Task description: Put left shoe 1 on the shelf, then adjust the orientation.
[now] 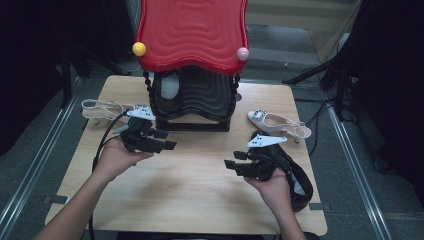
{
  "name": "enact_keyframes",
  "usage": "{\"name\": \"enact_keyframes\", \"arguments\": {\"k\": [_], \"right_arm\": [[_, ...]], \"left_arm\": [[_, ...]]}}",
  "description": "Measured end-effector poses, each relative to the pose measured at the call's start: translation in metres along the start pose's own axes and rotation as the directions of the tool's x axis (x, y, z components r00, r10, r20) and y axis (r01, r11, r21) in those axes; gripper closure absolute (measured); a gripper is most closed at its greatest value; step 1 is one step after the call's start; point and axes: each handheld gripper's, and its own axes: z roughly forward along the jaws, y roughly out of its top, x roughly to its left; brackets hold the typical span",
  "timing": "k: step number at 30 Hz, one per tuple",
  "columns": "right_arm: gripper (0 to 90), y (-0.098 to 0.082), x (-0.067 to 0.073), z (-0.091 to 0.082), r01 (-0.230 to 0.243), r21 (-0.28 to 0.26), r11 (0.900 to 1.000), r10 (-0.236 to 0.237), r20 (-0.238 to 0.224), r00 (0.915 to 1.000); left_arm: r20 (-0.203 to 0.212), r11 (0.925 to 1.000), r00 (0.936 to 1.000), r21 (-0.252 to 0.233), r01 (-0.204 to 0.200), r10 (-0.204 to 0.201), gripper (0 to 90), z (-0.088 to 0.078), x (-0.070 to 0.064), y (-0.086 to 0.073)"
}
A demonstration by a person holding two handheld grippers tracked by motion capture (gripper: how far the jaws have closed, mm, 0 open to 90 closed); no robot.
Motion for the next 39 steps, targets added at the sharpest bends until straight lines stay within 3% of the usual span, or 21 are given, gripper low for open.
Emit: {"name": "enact_keyframes", "arguments": {"k": [5,9,21,39], "right_arm": [[50.5,-0.006,-0.005,-0.007,-0.022,0.005,1.0,0.022,0.012,0.9997],[50.5,-0.014,-0.009,-0.016,-0.034,0.015,0.999,0.034,0.03,0.999],[50.8,-0.03,-0.019,-0.032,-0.074,0.028,0.997,0.071,0.08,0.9942],[52.6,-0.053,-0.035,-0.075,-0.151,0.011,0.989,0.146,0.181,0.9726]], "left_arm": [[-0.022,0.9999,0.9998,0.013,-0.003,0.003,42.9,0.007,0.001,-0.014],[-0.008,0.9994,0.9999,0.032,-0.01,0.011,42.9,0.012,0.004,-0.023],[0.032,0.9989,0.9994,0.044,-0.013,0.012,42.9,0.025,0.005,-0.023],[0.058,0.9971,0.9978,0.066,-0.038,0.034,43.3,0.04,0.008,-0.017]]}}
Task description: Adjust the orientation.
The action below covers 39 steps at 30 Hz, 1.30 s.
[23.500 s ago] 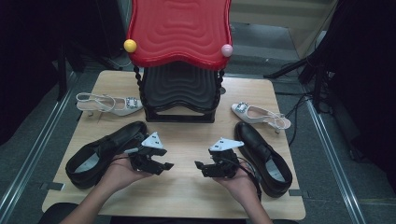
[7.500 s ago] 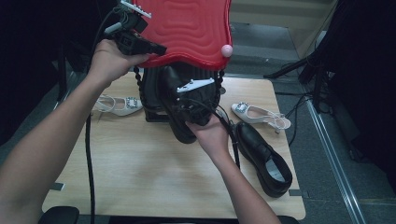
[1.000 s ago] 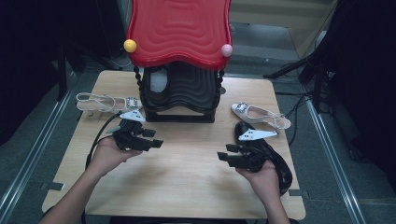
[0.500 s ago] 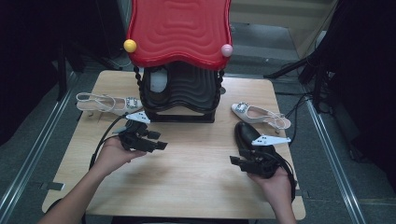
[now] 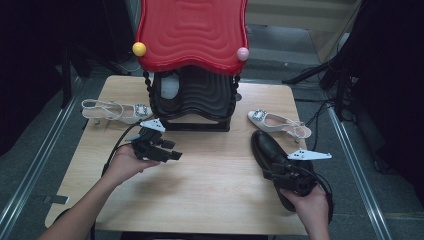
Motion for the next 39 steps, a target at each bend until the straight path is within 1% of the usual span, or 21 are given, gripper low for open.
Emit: {"name": "enact_keyframes", "arguments": {"k": [3,4,6,7,10,11,13,15,16,18,22,24,25,28,31,32,33,34,35,38,39], "right_arm": [[53.6,-0.003,-0.003,-0.007,-0.008,0.002,1.0,0.007,0.024,0.9997],[54.3,-0.005,-0.006,-0.012,-0.018,-0.015,1.0,0.018,0.018,0.9997],[54.5,-0.005,-0.006,-0.014,-0.022,-0.019,1.0,0.022,0.019,0.9996],[55.3,-0.007,-0.008,-0.02,-0.033,-0.027,0.999,0.034,0.02,0.9992],[55.6,-0.01,-0.01,-0.027,-0.045,-0.026,0.999,0.046,0.04,0.9981],[55.6,-0.01,-0.01,-0.027,-0.045,-0.026,0.999,0.046,0.04,0.9981],[55.5,-0.014,-0.011,-0.031,-0.052,-0.013,0.999,0.053,0.075,0.9958],[55.6,-0.018,-0.014,-0.033,-0.06,-0.009,0.998,0.06,0.089,0.9942],[56.5,-0.021,-0.018,-0.032,-0.077,-0.011,0.997,0.078,0.092,0.9927],[57.5,-0.022,-0.02,-0.032,-0.089,-0.017,0.996,0.09,0.088,0.992],[58.8,-0.022,-0.02,-0.032,-0.101,-0.014,0.995,0.102,0.085,0.9912],[59.6,-0.023,-0.02,-0.032,-0.109,0.002,0.994,0.108,0.091,0.9899],[59.6,-0.023,-0.02,-0.029,-0.1,0.027,0.995,0.097,0.106,0.9896],[59.2,-0.024,-0.02,-0.025,-0.093,0.046,0.995,0.087,0.124,0.9885],[58.4,-0.021,-0.018,-0.019,-0.09,0.04,0.995,0.084,0.122,0.9889],[58.5,-0.018,-0.017,-0.01,-0.09,0.046,0.995,0.084,0.122,0.9891],[58.5,-0.018,-0.017,-0.01,-0.09,0.046,0.995,0.084,0.122,0.9891],[59.1,-0.015,-0.017,0.0,-0.095,0.06,0.994,0.086,0.131,0.9876],[59.5,-0.014,-0.017,0.004,-0.104,0.071,0.992,0.094,0.136,0.9863],[66.5,-0.011,-0.019,0.014,-0.128,0.089,0.988,0.114,0.15,0.9821],[70.8,-0.009,-0.018,0.014,-0.126,0.091,0.988,0.108,0.176,0.9783]], "left_arm": [[-0.001,1.0,1.0,0.001,0.0,0.0,43.3,0.001,0.001,0.001],[0.0,1.0,1.0,0.003,-0.003,0.003,43.4,0.001,0.001,0.001],[0.0,1.0,1.0,-0.003,0.001,-0.001,43.3,0.001,0.001,0.002],[0.0,1.0,1.0,-0.004,0.003,-0.003,43.3,0.001,0.001,0.002],[-0.003,1.0,1.0,-0.005,0.001,-0.001,43.3,0.0,0.002,0.002],[-0.003,1.0,1.0,-0.005,0.001,-0.001,43.3,0.0,0.002,0.002],[-0.001,1.0,1.0,-0.008,0.003,-0.003,43.4,0.0,0.002,0.002],[-0.005,0.9999,1.0,-0.013,0.005,-0.005,43.4,-0.001,0.003,0.002],[-0.004,0.9999,1.0,-0.012,0.007,-0.007,43.5,-0.001,0.003,0.002],[-0.01,0.9999,0.9999,-0.009,0.007,-0.007,43.5,0.0,0.004,0.002],[-0.016,1.0,0.9999,-0.001,0.002,-0.002,43.5,0.0,0.004,0.001],[-0.015,1.0,0.9999,-0.005,0.0,0.0,43.5,0.0,0.004,0.001],[-0.014,0.9999,0.9999,-0.01,0.004,-0.004,43.5,-0.001,0.004,0.001],[-0.013,0.9999,0.9999,-0.012,0.006,-0.006,43.5,-0.001,0.004,0.001],[-0.016,1.0,0.9999,-0.008,0.001,-0.001,43.5,0.0,0.004,0.001],[-0.015,1.0,0.9999,-0.007,-0.001,0.001,43.6,0.001,0.003,0.001],[-0.015,1.0,0.9999,-0.007,-0.001,0.001,43.6,0.001,0.003,0.001],[-0.015,1.0,0.9999,-0.007,-0.002,0.001,43.6,0.001,0.003,0.001],[-0.015,1.0,0.9999,-0.008,-0.002,0.002,43.7,0.001,0.003,0.001],[-0.014,1.0,0.9999,-0.007,0.0,0.0,43.7,0.002,0.003,0.001],[-0.014,1.0,0.9999,-0.007,0.0,0.0,43.7,0.002,0.003,0.001]]}}
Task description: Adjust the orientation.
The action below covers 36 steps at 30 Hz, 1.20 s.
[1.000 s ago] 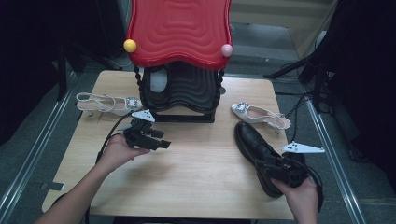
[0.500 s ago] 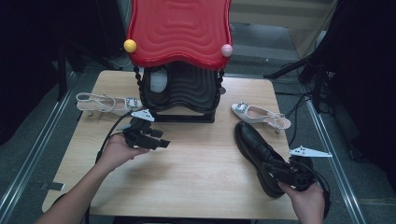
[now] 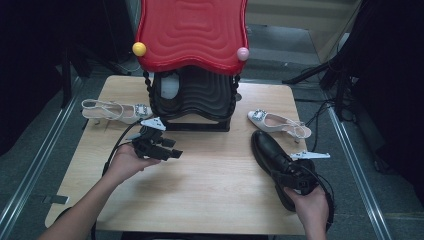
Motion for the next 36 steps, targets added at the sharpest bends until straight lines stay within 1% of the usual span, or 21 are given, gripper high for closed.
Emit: {"name": "enact_keyframes", "arguments": {"k": [1,2,3,5,7,9,10,12,13,17,19,20,21,22,24,28,29,30,31,33,36], "right_arm": [[74.1,0.0,-0.001,0.0,-0.011,-0.005,1.0,0.012,0.002,0.9999],[74.1,0.0,-0.001,0.0,-0.011,-0.005,1.0,0.012,0.002,0.9999],[76.6,0.0,-0.002,-0.001,-0.021,-0.008,1.0,0.021,-0.009,0.9997],[80.8,0.0,-0.005,-0.003,-0.061,-0.004,0.998,0.061,-0.044,0.9972],[81.2,0.001,-0.002,-0.005,-0.051,0.0,0.999,0.051,-0.031,0.9982],[81.2,0.002,-0.002,-0.006,-0.049,0.002,0.999,0.049,-0.036,0.9981],[81.0,0.002,0.001,-0.01,-0.053,-0.013,0.999,0.052,-0.048,0.9975],[80.9,0.003,0.004,-0.013,-0.059,-0.018,0.998,0.058,-0.072,0.9957],[80.9,0.003,0.004,-0.013,-0.059,-0.018,0.998,0.058,-0.072,0.9957],[80.7,0.005,0.014,-0.015,-0.03,-0.018,0.999,0.028,-0.1,0.9946],[80.5,0.007,0.019,-0.014,-0.014,-0.017,1.0,0.012,-0.11,0.9938],[80.5,0.01,0.024,-0.012,-0.001,-0.018,1.0,-0.002,-0.129,0.9916],[80.5,0.011,0.026,-0.012,0.004,-0.017,1.0,-0.007,-0.136,0.9907],[80.5,0.011,0.026,-0.012,0.004,-0.017,1.0,-0.007,-0.136,0.9907],[80.4,0.015,0.032,-0.009,0.02,-0.014,1.0,-0.022,-0.154,0.9878],[80.3,0.023,0.043,-0.002,0.053,-0.006,0.999,-0.053,-0.172,0.9837],[80.1,0.026,0.047,0.001,0.071,-0.009,0.997,-0.072,-0.184,0.9803],[80.1,0.026,0.047,0.001,0.071,-0.009,0.997,-0.072,-0.184,0.9803],[80.1,0.029,0.052,0.003,0.086,-0.016,0.996,-0.088,-0.19,0.9778],[80.1,0.03,0.054,0.004,0.092,-0.019,0.996,-0.093,-0.192,0.9769],[80.1,0.037,0.065,0.011,0.124,-0.018,0.992,-0.125,-0.217,0.9682]], "left_arm": [[-0.001,1.0,1.0,0.003,0.003,-0.003,43.6,0.001,0.0,0.0],[-0.001,1.0,1.0,0.003,0.003,-0.003,43.6,0.001,0.0,0.0],[-0.002,1.0,1.0,0.006,-0.001,0.001,43.6,0.002,0.0,0.0],[-0.002,1.0,1.0,0.008,-0.004,0.004,43.6,0.002,0.0,0.0],[-0.005,1.0,1.0,0.005,-0.002,0.002,43.6,0.001,-0.001,0.0],[-0.007,1.0,1.0,0.004,-0.001,0.001,43.6,0.001,0.0,0.0],[-0.004,1.0,1.0,0.001,0.003,-0.003,43.6,0.0,0.0,-0.001],[-0.007,1.0,1.0,-0.001,0.006,-0.006,43.5,0.0,0.001,-0.001],[-0.007,1.0,1.0,-0.001,0.006,-0.006,43.5,0.0,0.001,-0.001],[-0.012,1.0,0.9999,-0.003,0.006,-0.006,43.6,-0.001,0.001,-0.002],[-0.015,0.9998,0.9997,-0.012,0.018,-0.018,43.5,-0.002,0.0,-0.004],[-0.017,0.9998,0.9997,-0.007,0.017,-0.018,43.5,-0.004,0.001,-0.005],[-0.017,0.9998,0.9997,-0.007,0.017,-0.018,43.5,-0.004,0.001,-0.005],[-0.019,0.9998,0.9996,-0.008,0.018,-0.018,43.5,-0.005,0.001,-0.006],[-0.022,0.9996,0.9995,-0.013,0.024,-0.025,43.5,-0.007,0.001,-0.007],[-0.027,0.9991,0.9989,-0.019,0.038,-0.038,43.4,-0.011,0.002,-0.012],[-0.031,0.9989,0.9986,-0.021,0.042,-0.043,43.4,-0.012,0.002,-0.013],[-0.03,0.9989,0.9986,-0.02,0.043,-0.043,43.4,-0.013,0.002,-0.014],[-0.034,0.9987,0.9984,-0.021,0.045,-0.046,43.3,-0.014,0.003,-0.016],[-0.04,0.9983,0.9976,-0.016,0.056,-0.057,43.0,-0.015,0.003,-0.019],[-0.05,0.9976,0.9966,-0.022,0.065,-0.066,43.0,-0.02,0.003,-0.024]]}}
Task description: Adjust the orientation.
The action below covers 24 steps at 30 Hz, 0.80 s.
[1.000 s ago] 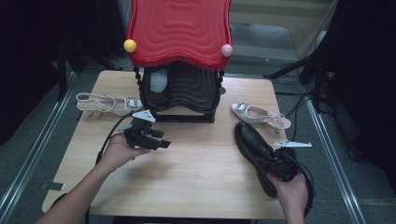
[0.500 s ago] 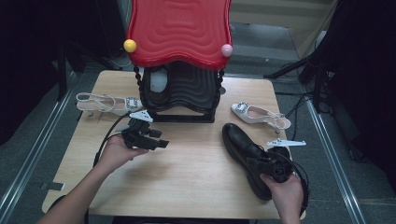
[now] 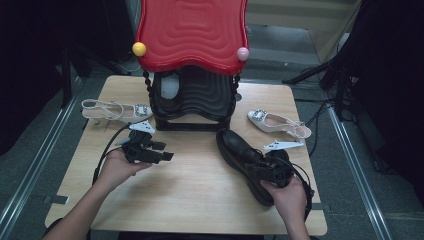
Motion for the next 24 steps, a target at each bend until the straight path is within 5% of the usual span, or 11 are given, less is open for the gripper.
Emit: {"name": "enact_keyframes", "arguments": {"k": [9,24], "right_arm": [[79.7,0.014,0.015,0.021,0.07,0.038,0.997,-0.068,-0.052,0.9963],[79.4,0.038,0.05,0.063,0.172,0.06,0.983,-0.162,-0.139,0.9769]], "left_arm": [[-0.024,0.9994,0.9993,-0.018,0.03,-0.03,43.0,-0.01,0.001,-0.012],[-0.052,0.9982,0.9973,-0.033,0.05,-0.052,43.0,-0.015,-0.003,-0.025]]}}
